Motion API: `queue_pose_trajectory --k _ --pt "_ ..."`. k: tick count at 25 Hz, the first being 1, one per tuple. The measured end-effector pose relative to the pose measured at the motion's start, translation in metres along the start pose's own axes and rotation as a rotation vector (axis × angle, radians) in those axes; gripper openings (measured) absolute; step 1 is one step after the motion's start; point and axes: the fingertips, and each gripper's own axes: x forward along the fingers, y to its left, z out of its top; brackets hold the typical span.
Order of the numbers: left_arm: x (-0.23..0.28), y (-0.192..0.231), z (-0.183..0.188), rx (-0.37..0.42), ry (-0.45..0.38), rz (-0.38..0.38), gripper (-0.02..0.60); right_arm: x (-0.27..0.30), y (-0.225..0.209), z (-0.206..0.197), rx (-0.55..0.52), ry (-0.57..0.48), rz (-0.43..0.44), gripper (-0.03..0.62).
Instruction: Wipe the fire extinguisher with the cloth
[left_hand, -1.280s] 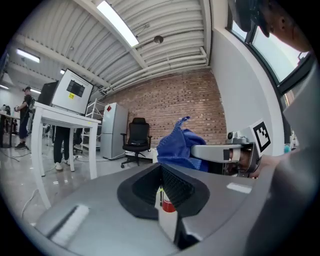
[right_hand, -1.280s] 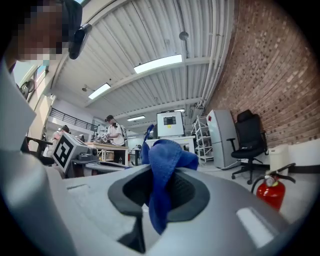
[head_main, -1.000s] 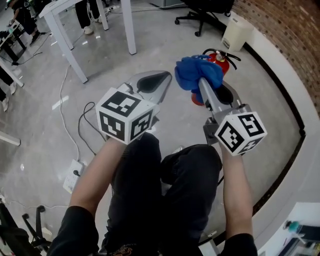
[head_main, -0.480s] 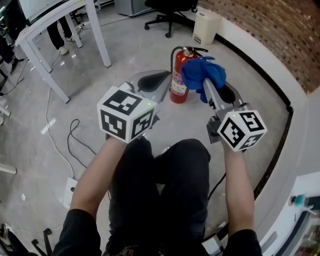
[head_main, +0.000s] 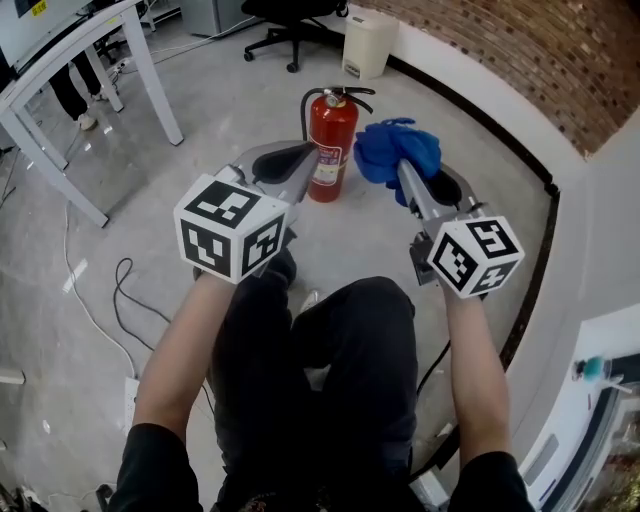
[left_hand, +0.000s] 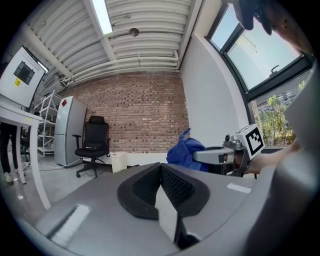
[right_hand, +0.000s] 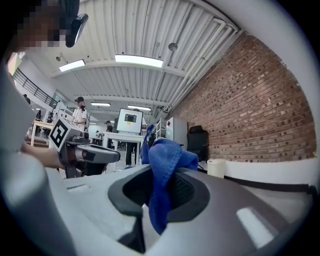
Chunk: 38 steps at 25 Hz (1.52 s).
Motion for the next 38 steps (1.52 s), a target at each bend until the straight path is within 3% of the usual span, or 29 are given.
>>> queue_pose_trajectory --k 6,15,23,30,38 --pt "0.015 0.010 -0.013 0.004 0.019 -0.005 0.006 0.005 -0.012 -0.015 -0.015 0.045 -0.003 0.067" --pt "0.050 0.027 -0.032 0.047 0.093 -0.045 0.006 0.026 -0.038 -0.033 -0.131 0.123 0.022 0.067" --pt "0.091 0.050 -0.057 0.078 0.179 -0.101 0.006 0.073 -0.068 -0.057 -0.181 0.178 0.053 0.067" --pt "0.132 0.081 -0.054 0.130 0.209 -0.156 0.006 0.120 -0.108 -0.059 -0.201 0.201 0.035 0.067" --pt "0.194 0.128 -0.054 0.172 0.234 -0.197 0.006 0.188 -0.147 -0.052 -0.258 0.226 0.071 0.067"
